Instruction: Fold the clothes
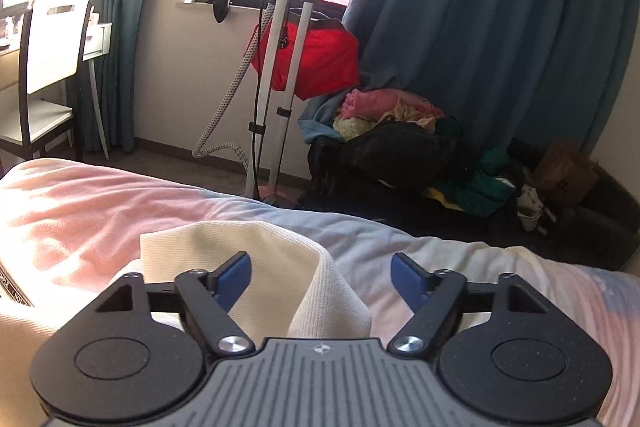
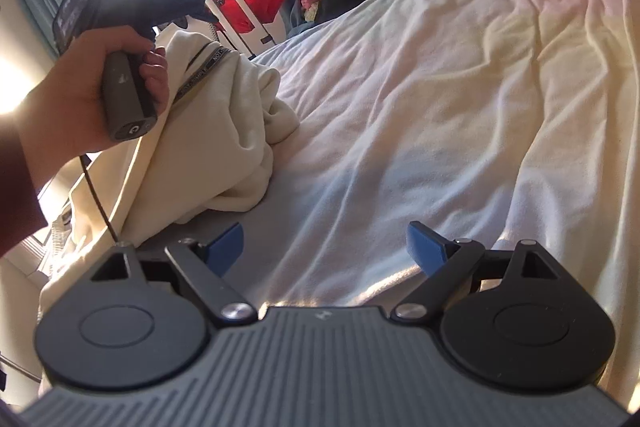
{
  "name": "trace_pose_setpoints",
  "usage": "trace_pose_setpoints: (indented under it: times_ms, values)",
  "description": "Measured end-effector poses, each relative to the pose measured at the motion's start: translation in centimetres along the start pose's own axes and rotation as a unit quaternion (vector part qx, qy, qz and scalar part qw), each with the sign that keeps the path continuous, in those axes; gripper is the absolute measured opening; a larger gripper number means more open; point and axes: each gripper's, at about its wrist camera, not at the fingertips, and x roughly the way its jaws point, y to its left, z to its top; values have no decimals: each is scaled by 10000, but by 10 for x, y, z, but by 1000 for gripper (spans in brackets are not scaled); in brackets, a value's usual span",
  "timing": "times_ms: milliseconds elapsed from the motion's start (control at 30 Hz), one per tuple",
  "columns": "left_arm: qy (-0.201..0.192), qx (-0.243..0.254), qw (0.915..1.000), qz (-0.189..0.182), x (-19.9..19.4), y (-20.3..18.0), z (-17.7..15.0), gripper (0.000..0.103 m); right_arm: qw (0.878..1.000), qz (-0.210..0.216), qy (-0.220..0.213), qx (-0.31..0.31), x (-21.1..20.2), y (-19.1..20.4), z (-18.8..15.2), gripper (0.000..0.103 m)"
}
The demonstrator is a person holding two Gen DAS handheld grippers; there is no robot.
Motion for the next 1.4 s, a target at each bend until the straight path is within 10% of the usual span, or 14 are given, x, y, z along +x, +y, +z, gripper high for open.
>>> trace_pose_setpoints:
  times_ms: [67, 200, 467, 767, 1167, 1400]
  values:
    - [-11, 249, 9997, 8, -5, -6, 2, 13, 10000, -32, 8, 64, 2, -2, 0, 90]
    - [-398, 830, 9958, -10, -46, -17, 14, 5, 10000, -27, -80, 27, -5, 1, -3, 90]
    - [-1049, 1600, 9765, -991, -198, -11, 12, 4, 9985, -156, -520, -105, -37, 7, -3, 90]
    - [-1171, 2205, 9538, -1670, -331, 42, -132, 5, 9948, -334, -950, 130, -82, -4, 0, 90]
    - [-771, 1010, 9722, -1965, -328, 110, -229, 12, 9960, -284, -841, -112, -105, 0, -21, 90]
    - [-657, 549, 9759, -2006, -319, 132, -223, 45, 9975, 13, -495, -510, -88, 33, -18, 89]
